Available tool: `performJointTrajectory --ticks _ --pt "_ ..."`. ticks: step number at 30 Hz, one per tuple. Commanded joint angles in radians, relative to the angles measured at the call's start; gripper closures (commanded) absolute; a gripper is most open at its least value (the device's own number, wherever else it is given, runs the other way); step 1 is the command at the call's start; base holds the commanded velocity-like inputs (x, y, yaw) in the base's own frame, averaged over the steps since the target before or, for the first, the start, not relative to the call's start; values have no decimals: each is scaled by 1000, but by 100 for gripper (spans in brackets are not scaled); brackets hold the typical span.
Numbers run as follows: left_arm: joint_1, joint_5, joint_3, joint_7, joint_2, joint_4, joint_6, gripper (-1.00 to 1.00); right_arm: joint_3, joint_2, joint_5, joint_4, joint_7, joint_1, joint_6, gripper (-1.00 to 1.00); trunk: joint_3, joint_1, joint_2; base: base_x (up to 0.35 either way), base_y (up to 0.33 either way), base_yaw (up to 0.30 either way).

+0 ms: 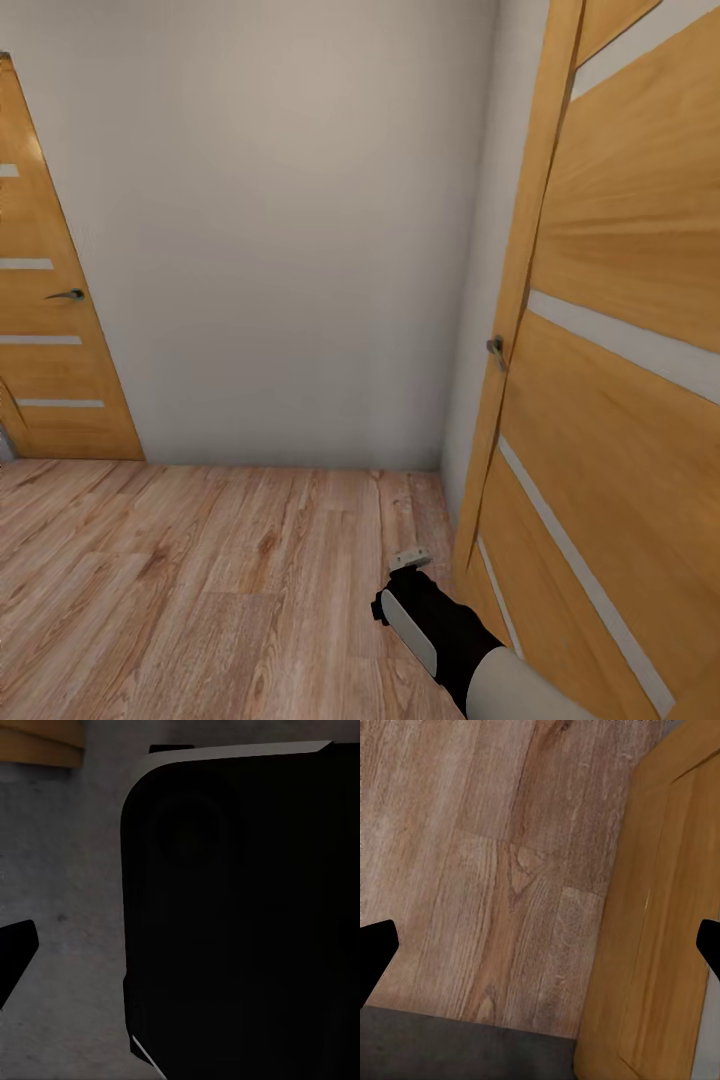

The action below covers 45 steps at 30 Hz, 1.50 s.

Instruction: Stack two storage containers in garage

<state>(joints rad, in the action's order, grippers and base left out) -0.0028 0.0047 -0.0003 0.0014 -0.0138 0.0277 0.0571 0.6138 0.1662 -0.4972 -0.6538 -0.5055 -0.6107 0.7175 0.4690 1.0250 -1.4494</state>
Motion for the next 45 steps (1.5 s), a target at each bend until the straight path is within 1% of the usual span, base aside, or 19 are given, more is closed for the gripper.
performJointTrajectory --ticks 1,11,14,32,40,45 --pt "0 1 0 0 0 0 3 -100 5 0 -11 -1 -10 -1 2 -100 1 0 -1 0 197 0" --pt "0 0 -1 0 0 0 3 -100 4 1 -11 0 -10 -1 2 -100 1 0 -1 3 43 0" --pt "0 1 -2 -2 0 0 3 -100 5 1 -11 0 -10 -1 2 -100 1 0 -1 157 2 0" --pt "0 0 -3 -3 0 0 3 -100 5 1 -11 -1 -9 -1 1 -100 1 0 -1 309 0 3" --pt "0 0 -3 -3 0 0 3 -100 4 0 -11 0 -8 -1 0 -100 1 0 -1 320 0 184" --pt "0 0 -2 -3 0 0 3 -100 4 0 -11 0 -8 -1 2 -100 1 0 -1 320 0 63"
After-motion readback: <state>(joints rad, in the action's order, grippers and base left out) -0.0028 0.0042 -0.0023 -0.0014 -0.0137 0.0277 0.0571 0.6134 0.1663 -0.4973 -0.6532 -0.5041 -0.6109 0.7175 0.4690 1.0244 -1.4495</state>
